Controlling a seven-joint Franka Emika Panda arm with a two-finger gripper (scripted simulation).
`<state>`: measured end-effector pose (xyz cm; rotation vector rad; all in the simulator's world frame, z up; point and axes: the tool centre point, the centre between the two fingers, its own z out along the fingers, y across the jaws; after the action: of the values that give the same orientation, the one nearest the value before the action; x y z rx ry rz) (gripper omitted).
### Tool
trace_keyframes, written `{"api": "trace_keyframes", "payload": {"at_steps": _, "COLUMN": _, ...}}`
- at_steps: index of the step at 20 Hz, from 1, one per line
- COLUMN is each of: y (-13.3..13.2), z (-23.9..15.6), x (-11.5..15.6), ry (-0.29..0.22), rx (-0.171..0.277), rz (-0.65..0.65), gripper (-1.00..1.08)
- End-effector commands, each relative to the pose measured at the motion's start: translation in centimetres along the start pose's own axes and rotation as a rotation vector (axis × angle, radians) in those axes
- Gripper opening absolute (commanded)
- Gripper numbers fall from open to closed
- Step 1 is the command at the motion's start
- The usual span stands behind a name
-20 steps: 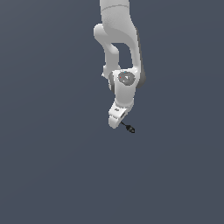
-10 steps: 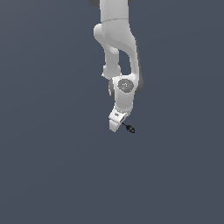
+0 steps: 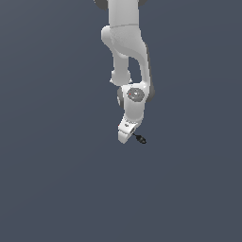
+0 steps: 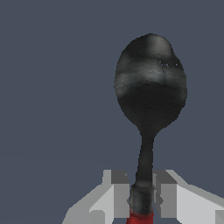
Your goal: Pick up the object and move it to a goal position.
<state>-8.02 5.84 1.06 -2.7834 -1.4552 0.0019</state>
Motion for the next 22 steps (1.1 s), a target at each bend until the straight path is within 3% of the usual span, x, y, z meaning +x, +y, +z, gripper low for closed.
{"api": "trace_keyframes", "payload": {"at_steps": 1, "y": 0.1, "z": 0.0, "x": -0.1, "ry": 0.0, "rx": -0.001, "rz": 0.002, "gripper": -1.0}}
{"api": "trace_keyframes", "payload": {"at_steps": 8, "y": 0.1, "z": -0.1, "x": 0.1, "ry": 0.004, "rx": -0.003, "rz": -0.002, "gripper": -1.0}}
{"api": "trace_keyframes", "payload": {"at_steps": 12, "y": 1.1, "z": -0.7, "x": 0.9, "ry": 0.032, "rx": -0.024, "rz": -0.014, "gripper": -1.0}}
{"api": "trace_keyframes", "payload": {"at_steps": 16, "y": 2.9, "z": -2.0, "x": 2.3, "ry": 0.088, "rx": -0.068, "rz": -0.039, "gripper": -1.0}}
{"api": "trace_keyframes", "payload": {"at_steps": 22, "y": 6.7, "z": -5.5, "x": 5.5, "ry": 0.213, "rx": -0.164, "rz": -0.095, "gripper": -1.0}}
